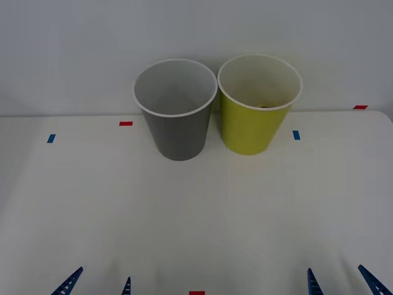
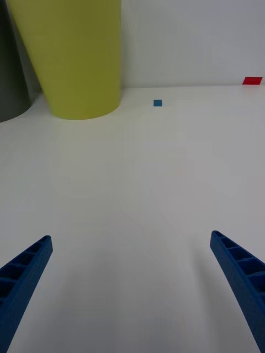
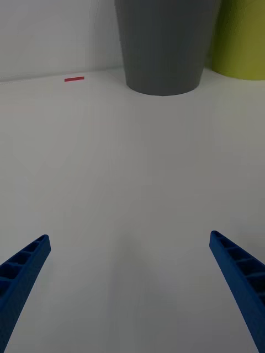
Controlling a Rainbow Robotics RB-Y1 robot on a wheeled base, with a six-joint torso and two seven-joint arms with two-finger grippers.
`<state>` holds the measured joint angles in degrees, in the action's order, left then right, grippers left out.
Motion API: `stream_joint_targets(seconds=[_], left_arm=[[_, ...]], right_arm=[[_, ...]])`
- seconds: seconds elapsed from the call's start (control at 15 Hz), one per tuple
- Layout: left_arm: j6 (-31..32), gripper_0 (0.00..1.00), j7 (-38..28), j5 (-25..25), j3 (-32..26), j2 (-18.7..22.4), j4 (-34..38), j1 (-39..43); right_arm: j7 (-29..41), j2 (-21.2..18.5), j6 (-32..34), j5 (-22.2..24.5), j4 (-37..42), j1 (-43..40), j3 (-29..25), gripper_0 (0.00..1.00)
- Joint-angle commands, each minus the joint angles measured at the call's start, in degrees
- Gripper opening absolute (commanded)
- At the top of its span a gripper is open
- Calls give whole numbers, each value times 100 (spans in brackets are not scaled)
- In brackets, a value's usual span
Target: Put cans in the gray bin and PET bottles in the light green bin.
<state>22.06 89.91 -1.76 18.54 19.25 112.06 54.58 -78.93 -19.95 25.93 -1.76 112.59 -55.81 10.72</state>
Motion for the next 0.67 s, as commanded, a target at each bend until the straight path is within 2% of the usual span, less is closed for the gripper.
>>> stream_joint_targets(seconds=[0.07, 0.67], left_arm=[[0, 100, 0, 0, 0, 0, 0, 0], [0, 100, 0, 0, 0, 0, 0, 0]], right_arm=[[0, 0, 0, 0, 0, 0, 0, 100], [0, 0, 0, 0, 0, 0, 0, 100]])
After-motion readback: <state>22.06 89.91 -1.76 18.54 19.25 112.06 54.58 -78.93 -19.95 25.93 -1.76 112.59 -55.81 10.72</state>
